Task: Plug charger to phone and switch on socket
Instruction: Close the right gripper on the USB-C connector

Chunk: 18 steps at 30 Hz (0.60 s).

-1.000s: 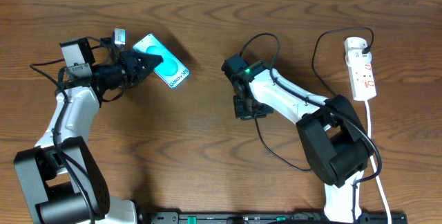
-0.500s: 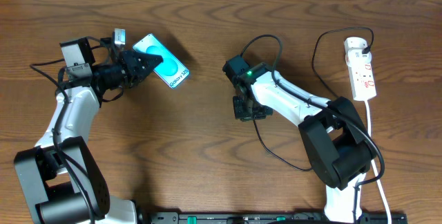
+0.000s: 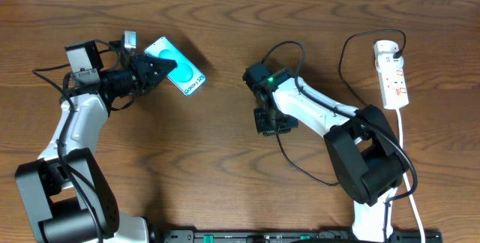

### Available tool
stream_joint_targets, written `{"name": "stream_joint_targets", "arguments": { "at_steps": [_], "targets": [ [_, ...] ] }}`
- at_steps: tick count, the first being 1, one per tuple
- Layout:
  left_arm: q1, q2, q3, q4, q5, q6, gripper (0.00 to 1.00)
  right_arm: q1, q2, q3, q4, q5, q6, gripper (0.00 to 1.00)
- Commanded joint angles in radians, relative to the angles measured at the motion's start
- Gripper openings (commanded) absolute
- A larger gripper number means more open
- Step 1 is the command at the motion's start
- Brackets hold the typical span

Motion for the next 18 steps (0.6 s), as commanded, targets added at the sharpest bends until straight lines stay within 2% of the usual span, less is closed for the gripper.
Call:
{"name": "stream_joint_targets", "arguments": {
  "at_steps": [1,18],
  "targets": [
    [0.002,-0.004,0.004,0.007,0.021,-0.002,0.07,0.006,0.073,-0.052,-0.007,-0.01,-0.027,0.22],
    [0.002,-0.004,0.004,0.007,0.021,-0.002,0.07,0.006,0.073,-0.052,0.098,-0.002,-0.027,0.21]
  ]
}}
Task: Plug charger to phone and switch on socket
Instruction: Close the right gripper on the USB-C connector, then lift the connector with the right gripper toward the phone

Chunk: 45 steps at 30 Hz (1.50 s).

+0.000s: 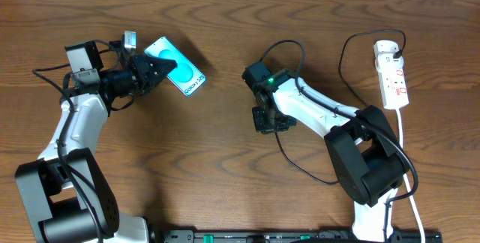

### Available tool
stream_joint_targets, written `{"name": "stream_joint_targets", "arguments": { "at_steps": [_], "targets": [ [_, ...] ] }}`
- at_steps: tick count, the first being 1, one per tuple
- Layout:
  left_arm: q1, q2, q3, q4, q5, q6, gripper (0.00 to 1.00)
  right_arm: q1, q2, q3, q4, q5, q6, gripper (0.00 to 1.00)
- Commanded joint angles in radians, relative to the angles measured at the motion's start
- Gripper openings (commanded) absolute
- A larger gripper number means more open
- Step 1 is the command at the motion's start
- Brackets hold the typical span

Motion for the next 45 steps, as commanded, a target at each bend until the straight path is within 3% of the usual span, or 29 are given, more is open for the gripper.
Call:
{"name": "stream_joint_targets", "arguments": {
  "at_steps": [1,7,15,27,35,45],
  "targets": [
    [0.002,-0.004,0.004,0.007,0.021,-0.002,0.07,0.006,0.077,-0.046,0.034,0.006,-0.012,0.21],
    [0.002,-0.004,0.004,0.007,0.021,-0.002,0.07,0.006,0.077,-0.046,0.034,0.006,-0.012,0.19],
    [0.002,-0.004,0.004,0.007,0.021,-0.002,0.07,0.006,0.077,-0.046,0.034,0.006,-0.012,0.01],
    [0.002,-0.004,0.004,0.007,0.021,-0.002,0.07,0.006,0.077,-0.046,0.032,-0.025,-0.018,0.01],
    [0.002,-0.004,0.004,0.007,0.022,-0.01,0.07,-0.011,0.041,-0.038,0.032,-0.19,-0.105,0.01],
    [0.002,-0.003,0.004,0.007,0.022,-0.01,0.07,-0.044,-0.152,0.004,0.026,-0.448,-0.257,0.01]
  ]
}}
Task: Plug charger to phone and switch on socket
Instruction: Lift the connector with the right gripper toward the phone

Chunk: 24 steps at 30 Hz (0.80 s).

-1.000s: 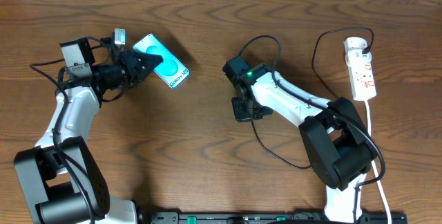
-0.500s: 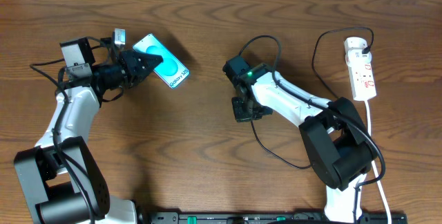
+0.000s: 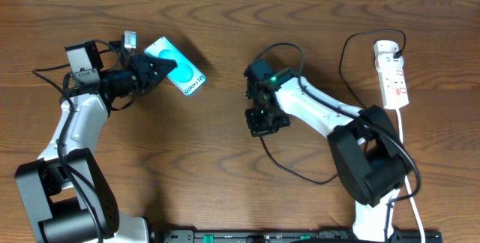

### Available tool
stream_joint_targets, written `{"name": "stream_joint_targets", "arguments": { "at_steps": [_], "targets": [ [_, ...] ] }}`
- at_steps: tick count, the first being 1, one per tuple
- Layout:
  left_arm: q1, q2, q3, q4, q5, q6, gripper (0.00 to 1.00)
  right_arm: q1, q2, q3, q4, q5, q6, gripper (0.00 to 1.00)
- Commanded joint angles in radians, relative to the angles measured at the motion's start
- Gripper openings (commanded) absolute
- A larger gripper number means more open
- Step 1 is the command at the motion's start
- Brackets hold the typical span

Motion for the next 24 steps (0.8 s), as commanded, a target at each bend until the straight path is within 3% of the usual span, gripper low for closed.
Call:
{"name": "stream_joint_targets", "arguments": {
  "at_steps": [1,10,17,24],
  "targets": [
    [0.002,-0.004,0.004,0.007,0.026,-0.006,0.07,-0.027,-0.139,0.008,0.003,-0.19,-0.107,0.01],
    [0.002,-0.004,0.004,0.007,0.03,-0.013,0.07,-0.087,-0.323,0.008,-0.031,-0.546,-0.329,0.01],
    [0.002,-0.004,0.004,0.018,0.09,-0.017,0.07,-0.093,-0.364,0.008,-0.054,-0.83,-0.509,0.01],
    [0.002,-0.004,0.004,0.224,0.255,-0.181,0.07,-0.09,-0.364,0.008,-0.028,-0.995,-0.56,0.01]
  ]
}}
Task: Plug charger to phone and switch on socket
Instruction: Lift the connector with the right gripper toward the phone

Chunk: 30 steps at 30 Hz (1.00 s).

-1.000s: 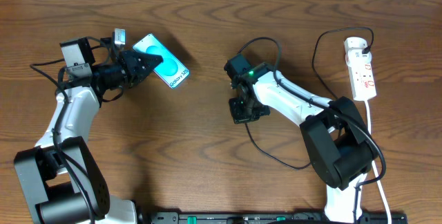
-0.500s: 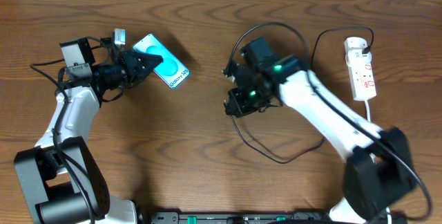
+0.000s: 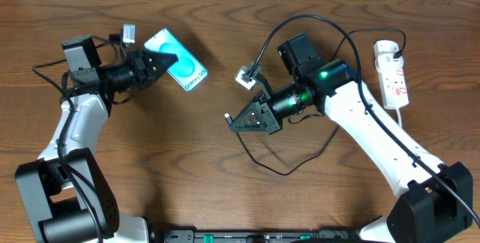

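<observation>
The phone (image 3: 182,67), with a light blue screen, is held at its left end by my left gripper (image 3: 160,64), which is shut on it at the table's upper left. My right gripper (image 3: 234,119) points left in the middle of the table. It is shut on the end of the black charger cable (image 3: 285,172), and a small connector tip shows at its fingertips. A gap of bare table lies between that tip and the phone. The white socket strip (image 3: 393,76) with red switches lies at the far right, with a plug at its top end.
The black cable loops over and below my right arm and runs to the socket strip. A black rail runs along the front edge of the wooden table (image 3: 210,198). The left arm's wires hang at the far left.
My right gripper was pointing down at the cable on the table. Now it is turned to face left toward the phone, with the cable end in its fingers. The phone shifted slightly.
My left gripper held the phone at the upper left at every moment. My right gripper stood down over the cable in the middle of the table, shifting a little left. Now it holds the cable end, aimed left toward the phone.
</observation>
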### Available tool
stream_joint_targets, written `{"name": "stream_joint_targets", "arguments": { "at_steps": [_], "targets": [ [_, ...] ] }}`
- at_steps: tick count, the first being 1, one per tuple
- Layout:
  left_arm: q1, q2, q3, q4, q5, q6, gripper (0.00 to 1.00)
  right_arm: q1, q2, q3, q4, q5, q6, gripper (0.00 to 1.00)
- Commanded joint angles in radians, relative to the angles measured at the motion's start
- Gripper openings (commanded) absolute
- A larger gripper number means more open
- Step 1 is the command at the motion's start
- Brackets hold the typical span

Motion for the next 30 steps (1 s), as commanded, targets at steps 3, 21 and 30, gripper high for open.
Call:
{"name": "stream_joint_targets", "arguments": {
  "at_steps": [3,21,30],
  "targets": [
    [0.001,-0.004,0.006,0.173,0.161,-0.207,0.07,0.009,-0.016,0.008,0.041,-0.172,-0.058,0.01],
    [0.001,-0.004,0.006,0.867,0.246,-0.944,0.07,0.021,-0.008,0.008,0.314,-0.111,0.246,0.01],
    [-0.003,-0.004,0.006,0.866,0.247,-0.977,0.07,0.027,-0.007,0.008,0.332,-0.039,0.342,0.01]
  ]
}}
